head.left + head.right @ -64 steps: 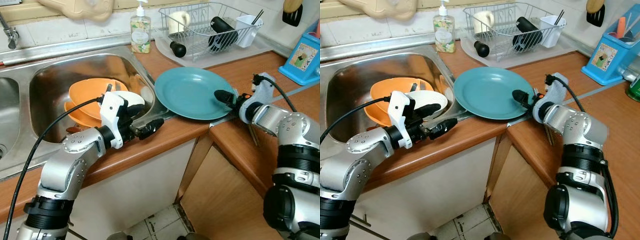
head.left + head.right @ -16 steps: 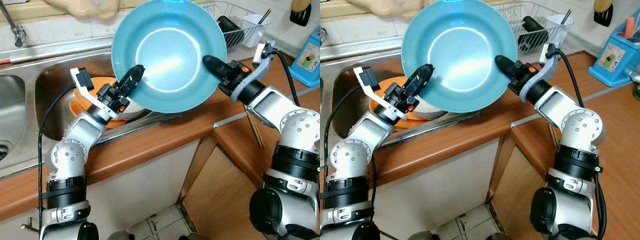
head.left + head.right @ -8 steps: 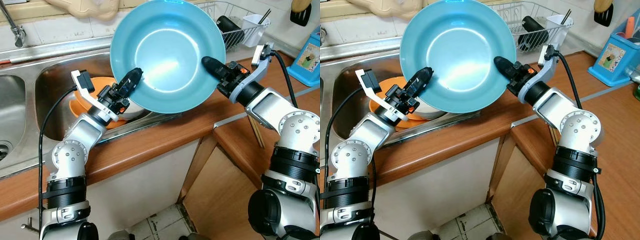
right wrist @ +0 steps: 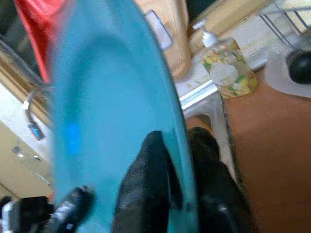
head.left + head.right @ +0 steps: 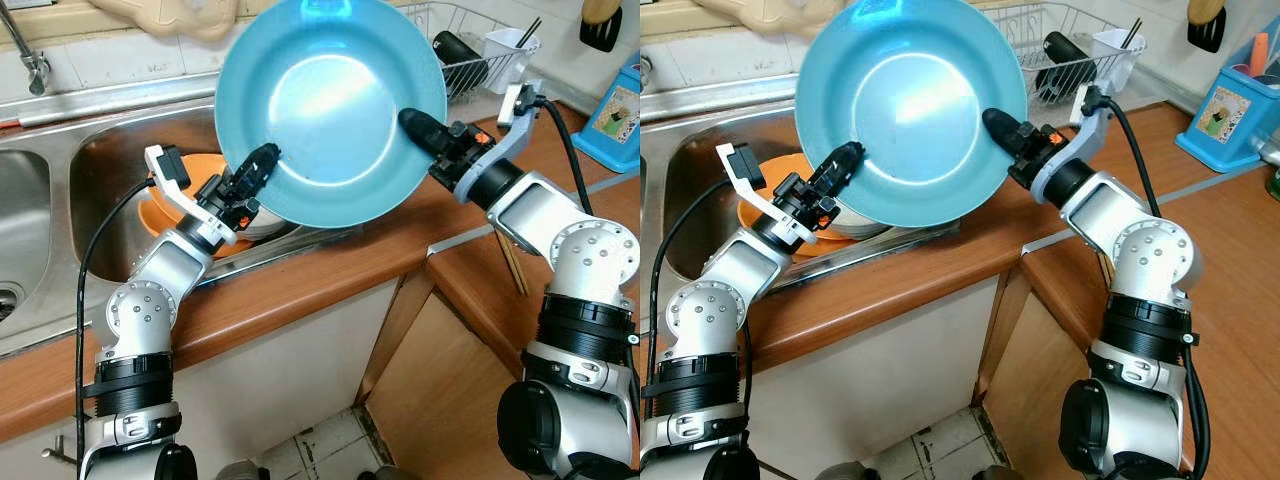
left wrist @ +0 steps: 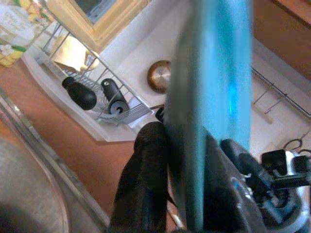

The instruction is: Kitchen organization

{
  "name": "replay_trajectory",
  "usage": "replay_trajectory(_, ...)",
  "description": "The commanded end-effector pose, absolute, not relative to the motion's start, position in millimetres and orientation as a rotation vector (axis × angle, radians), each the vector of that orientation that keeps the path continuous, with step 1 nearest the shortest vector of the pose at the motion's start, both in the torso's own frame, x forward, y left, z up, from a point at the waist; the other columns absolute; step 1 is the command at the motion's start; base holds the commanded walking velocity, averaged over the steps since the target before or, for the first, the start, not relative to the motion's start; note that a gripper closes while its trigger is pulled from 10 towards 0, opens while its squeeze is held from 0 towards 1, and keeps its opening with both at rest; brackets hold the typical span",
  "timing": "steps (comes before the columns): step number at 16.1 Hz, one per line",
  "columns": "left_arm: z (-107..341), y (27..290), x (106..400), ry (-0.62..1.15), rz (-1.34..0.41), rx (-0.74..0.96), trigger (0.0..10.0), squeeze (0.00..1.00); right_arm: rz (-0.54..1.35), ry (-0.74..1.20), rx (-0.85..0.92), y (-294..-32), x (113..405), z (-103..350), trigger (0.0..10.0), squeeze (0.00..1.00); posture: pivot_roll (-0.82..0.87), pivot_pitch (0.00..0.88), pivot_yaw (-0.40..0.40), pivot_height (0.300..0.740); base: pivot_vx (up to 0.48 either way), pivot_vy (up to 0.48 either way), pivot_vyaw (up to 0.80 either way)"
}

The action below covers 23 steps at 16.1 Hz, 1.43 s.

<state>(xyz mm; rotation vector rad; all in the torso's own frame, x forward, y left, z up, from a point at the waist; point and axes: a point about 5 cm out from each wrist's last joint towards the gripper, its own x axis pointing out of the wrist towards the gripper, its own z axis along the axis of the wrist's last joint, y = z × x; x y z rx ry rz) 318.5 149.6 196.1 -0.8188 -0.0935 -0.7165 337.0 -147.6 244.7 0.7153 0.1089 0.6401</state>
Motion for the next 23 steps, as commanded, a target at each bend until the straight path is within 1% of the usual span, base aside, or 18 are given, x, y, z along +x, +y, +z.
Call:
replay_trajectory(1, 211.8, 145.9, 318.9, -0.158, -0.764, -0.819, 0.0, 0.0, 0.596, 0.106, 0.699, -153.3, 337.9, 241.8, 10.0, 1.0, -0.15, 0.0, 0.021, 0.74, 0.0, 0.0, 0.0)
replay_trajectory(2, 214.2, 149.8, 320.6, -0.176, -0.739, -0.84, 0.0, 0.0, 0.58, 0.106, 0.676, -155.0, 338.6, 241.4, 10.0, 1.0, -0.15, 0.0, 0.019, 0.74, 0.0, 0.0, 0.0)
replay_trajectory(3, 217.4, 155.4, 323.1, -0.2, -0.706, -0.864, 0.0, 0.0, 0.573, 0.109, 0.65, -156.0, 339.0, 240.8, 10.0, 0.0, -0.15, 0.0, 0.019, 0.74, 0.0, 0.0, 0.0)
replay_trajectory(5, 221.2, 169.9, 327.3, -0.233, -0.632, -0.87, 0.0, 0.0, 0.592, 0.106, 0.589, -155.2, 337.4, 240.6, 10.0, 0.0, -0.15, 0.0, 0.015, 0.74, 0.0, 0.0, 0.0)
replay_trajectory(7, 221.8, 181.1, 329.3, -0.244, -0.578, -0.851, 0.0, 0.0, 0.607, 0.104, 0.555, -153.5, 336.0, 240.7, 10.0, 0.0, -0.15, 0.0, 0.013, 0.74, 0.0, 0.0, 0.0)
replay_trajectory(9, 220.8, 193.8, 331.1, -0.247, -0.514, -0.817, 0.0, 0.0, 0.628, 0.097, 0.485, -150.9, 333.6, 240.9, 10.0, 0.0, -0.15, 0.0, 0.013, 0.74, 0.0, 0.0, 0.0)
replay_trajectory(10, 219.0, 201.8, 331.4, -0.242, -0.479, -0.789, 0.0, 0.0, 0.635, 0.091, 0.439, -149.7, 332.2, 240.5, 10.0, 0.0, -0.14, 0.0, 0.012, 0.74, 0.0, 0.0, 0.0)
replay_trajectory(11, 213.4, 215.9, 332.4, -0.217, -0.411, -0.732, 0.0, 0.0, 0.651, 0.087, 0.332, -147.4, 329.5, 238.9, 10.0, 0.0, -0.15, 0.0, 0.011, 0.74, 0.0, 0.0, 0.0)
replay_trajectory(14, 208.5, 226.9, 333.6, -0.196, -0.344, -0.695, 0.0, 0.0, 0.67, 0.097, 0.237, -144.5, 326.3, 235.4, 10.0, 0.0, -0.15, 0.0, 0.011, 0.74, 0.0, 0.0, 0.0)
replay_trajectory(16, 189.2, 248.7, 339.9, -0.074, -0.108, -0.584, 0.0, 0.0, 0.758, 0.151, 0.019, -132.9, 314.8, 220.5, 10.0, 0.0, -0.15, 0.0, 0.008, 0.74, 0.0, 0.0, 0.0)
replay_trajectory(18, 184.9, 251.2, 341.8, -0.038, -0.063, -0.541, 0.0, 0.0, 0.782, 0.161, -0.035, -130.0, 312.1, 216.5, 10.0, 0.0, -0.15, 0.0, 0.008, 0.74, 0.0, 0.0, 0.0)
replay_trajectory(20, 177.6, 250.9, 347.5, 0.025, -0.002, -0.457, 0.0, 0.0, 0.844, 0.18, -0.148, -123.1, 305.5, 208.4, 10.0, 0.0, -0.15, 0.0, 0.007, 0.74, 0.0, 0.0, 0.0)
replay_trajectory(21, 177.6, 250.9, 347.5, 0.025, -0.002, -0.457, 0.0, 0.0, 0.844, 0.18, -0.148, -123.1, 305.5, 208.4, 10.0, 0.0, -0.15, 0.0, 0.007, 0.74, 0.0, 0.0, 0.0)
replay_trajectory(23, 169.2, 248.5, 352.6, 0.084, 0.037, -0.412, 0.0, 0.0, 0.876, 0.196, -0.208, -120.4, 301.1, 203.7, 10.0, 0.0, -0.15, 0.0, 0.009, 0.74, 0.0, 0.0, 0.0)
